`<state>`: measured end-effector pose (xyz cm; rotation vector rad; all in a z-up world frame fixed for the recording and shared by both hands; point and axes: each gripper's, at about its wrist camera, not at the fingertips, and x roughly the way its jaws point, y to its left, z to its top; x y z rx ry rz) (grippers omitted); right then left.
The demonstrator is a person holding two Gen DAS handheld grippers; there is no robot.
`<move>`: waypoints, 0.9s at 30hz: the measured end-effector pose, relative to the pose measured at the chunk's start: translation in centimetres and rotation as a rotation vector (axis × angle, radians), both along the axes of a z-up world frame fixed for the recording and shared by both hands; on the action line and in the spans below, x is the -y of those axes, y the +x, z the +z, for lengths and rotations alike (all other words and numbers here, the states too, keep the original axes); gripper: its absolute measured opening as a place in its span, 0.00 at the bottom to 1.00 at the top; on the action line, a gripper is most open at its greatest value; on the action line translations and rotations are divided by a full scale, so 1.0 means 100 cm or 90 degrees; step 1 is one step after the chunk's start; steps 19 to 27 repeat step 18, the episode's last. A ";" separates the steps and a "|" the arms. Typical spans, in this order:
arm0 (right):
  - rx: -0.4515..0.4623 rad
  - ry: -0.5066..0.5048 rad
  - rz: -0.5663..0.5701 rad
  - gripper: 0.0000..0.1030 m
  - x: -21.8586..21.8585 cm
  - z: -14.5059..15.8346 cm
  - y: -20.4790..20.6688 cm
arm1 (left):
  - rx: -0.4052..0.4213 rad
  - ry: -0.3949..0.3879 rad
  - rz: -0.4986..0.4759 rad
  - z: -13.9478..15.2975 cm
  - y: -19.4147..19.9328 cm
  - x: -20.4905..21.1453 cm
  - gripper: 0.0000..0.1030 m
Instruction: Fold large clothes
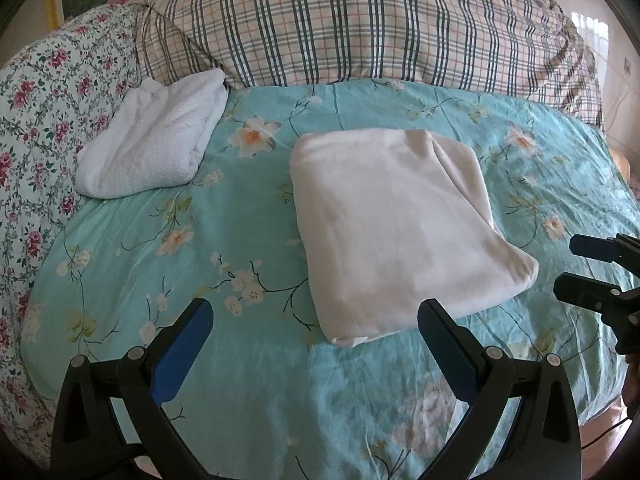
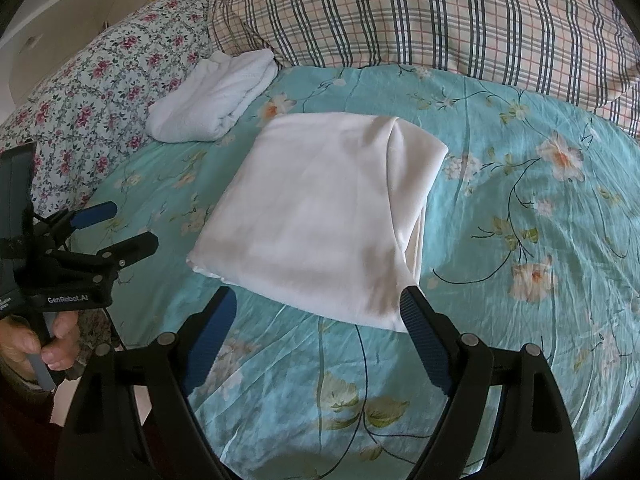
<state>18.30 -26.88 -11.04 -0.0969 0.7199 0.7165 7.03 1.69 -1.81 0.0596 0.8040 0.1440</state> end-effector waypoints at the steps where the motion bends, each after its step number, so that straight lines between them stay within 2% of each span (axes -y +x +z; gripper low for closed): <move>1: -0.001 0.000 -0.001 0.81 0.000 -0.001 0.003 | -0.003 -0.002 0.001 -0.001 0.002 -0.001 0.99; 12: -0.013 0.001 -0.006 0.81 -0.003 -0.008 0.020 | -0.012 -0.010 0.009 -0.005 0.014 -0.003 0.99; 27: -0.016 0.005 -0.013 0.81 -0.003 -0.010 0.026 | 0.004 -0.006 0.011 -0.002 0.018 -0.002 0.99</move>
